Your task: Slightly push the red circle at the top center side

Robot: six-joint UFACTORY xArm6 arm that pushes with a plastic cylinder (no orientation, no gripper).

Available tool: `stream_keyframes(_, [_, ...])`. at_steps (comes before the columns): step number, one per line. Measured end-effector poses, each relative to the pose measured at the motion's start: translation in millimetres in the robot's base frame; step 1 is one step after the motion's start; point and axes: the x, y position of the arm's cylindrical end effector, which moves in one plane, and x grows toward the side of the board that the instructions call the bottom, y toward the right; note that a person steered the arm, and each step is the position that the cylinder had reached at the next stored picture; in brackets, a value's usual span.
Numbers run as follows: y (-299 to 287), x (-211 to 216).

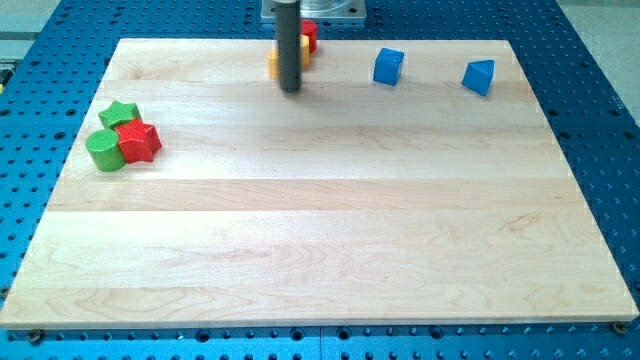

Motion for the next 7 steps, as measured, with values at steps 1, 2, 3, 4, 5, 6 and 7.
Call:
stream_keyframes(1, [-62.1,-1.6])
stream_keyframes(2, [-49.9,-52.1])
stream_keyframes(3, [-30.4,-97.7])
stream_keyframes(4, [-29.3,-99.8])
stream_keyframes(5, [-26.1,-99.1])
stream_keyframes(6, [-11.0,-99.1])
stream_keyframes(7, [7.8,-99.8])
